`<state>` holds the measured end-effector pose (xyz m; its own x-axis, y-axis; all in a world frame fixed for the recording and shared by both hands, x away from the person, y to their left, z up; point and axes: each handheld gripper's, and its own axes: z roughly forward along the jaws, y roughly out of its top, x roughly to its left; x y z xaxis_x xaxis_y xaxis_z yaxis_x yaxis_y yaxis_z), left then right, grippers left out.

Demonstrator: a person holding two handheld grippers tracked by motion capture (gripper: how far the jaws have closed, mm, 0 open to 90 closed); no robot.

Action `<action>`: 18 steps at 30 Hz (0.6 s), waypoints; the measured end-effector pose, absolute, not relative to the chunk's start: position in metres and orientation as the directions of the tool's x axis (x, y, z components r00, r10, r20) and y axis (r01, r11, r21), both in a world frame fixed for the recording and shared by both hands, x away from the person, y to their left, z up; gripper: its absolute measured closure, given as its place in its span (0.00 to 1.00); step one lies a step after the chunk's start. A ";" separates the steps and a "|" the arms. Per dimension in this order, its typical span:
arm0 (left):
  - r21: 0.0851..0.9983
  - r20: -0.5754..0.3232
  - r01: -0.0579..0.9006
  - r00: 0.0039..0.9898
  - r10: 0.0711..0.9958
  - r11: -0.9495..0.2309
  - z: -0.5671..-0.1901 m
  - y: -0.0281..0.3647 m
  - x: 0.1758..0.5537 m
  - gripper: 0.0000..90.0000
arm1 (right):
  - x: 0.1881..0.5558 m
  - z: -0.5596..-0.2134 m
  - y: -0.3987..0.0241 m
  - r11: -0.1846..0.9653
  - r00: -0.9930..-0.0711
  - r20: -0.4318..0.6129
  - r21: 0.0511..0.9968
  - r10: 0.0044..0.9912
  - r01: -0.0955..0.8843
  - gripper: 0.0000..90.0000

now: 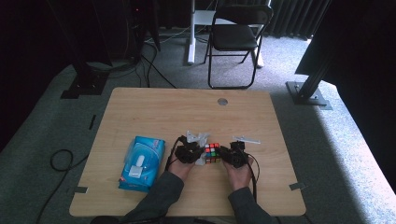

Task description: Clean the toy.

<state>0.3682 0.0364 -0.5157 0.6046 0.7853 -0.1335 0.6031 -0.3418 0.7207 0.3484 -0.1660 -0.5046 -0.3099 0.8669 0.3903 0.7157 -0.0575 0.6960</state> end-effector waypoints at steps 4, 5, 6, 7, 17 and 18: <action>0.695 -0.139 0.626 0.599 0.788 -0.353 -0.529 0.035 0.370 0.93 | 0.348 -0.505 -0.166 -0.056 -0.312 0.390 0.697 0.866 0.715 0.78; 0.688 -0.140 0.632 0.598 0.790 -0.356 -0.531 0.034 0.370 0.94 | 0.348 -0.505 -0.166 -0.056 -0.312 0.390 0.697 0.866 0.715 0.78; 0.685 -0.140 0.634 0.598 0.789 -0.359 -0.534 0.034 0.371 0.93 | 0.348 -0.505 -0.166 -0.057 -0.312 0.391 0.697 0.866 0.715 0.78; 0.685 -0.143 0.636 0.596 0.790 -0.356 -0.535 0.034 0.371 0.93 | 0.348 -0.505 -0.166 -0.058 -0.311 0.392 0.697 0.866 0.715 0.78; 0.683 -0.136 0.635 0.595 0.792 -0.360 -0.535 0.033 0.371 0.94 | 0.348 -0.505 -0.166 -0.065 -0.308 0.396 0.697 0.865 0.714 0.77; 0.683 -0.136 0.635 0.595 0.792 -0.360 -0.535 0.033 0.371 0.93 | 0.348 -0.505 -0.166 -0.065 -0.308 0.396 0.697 0.865 0.714 0.77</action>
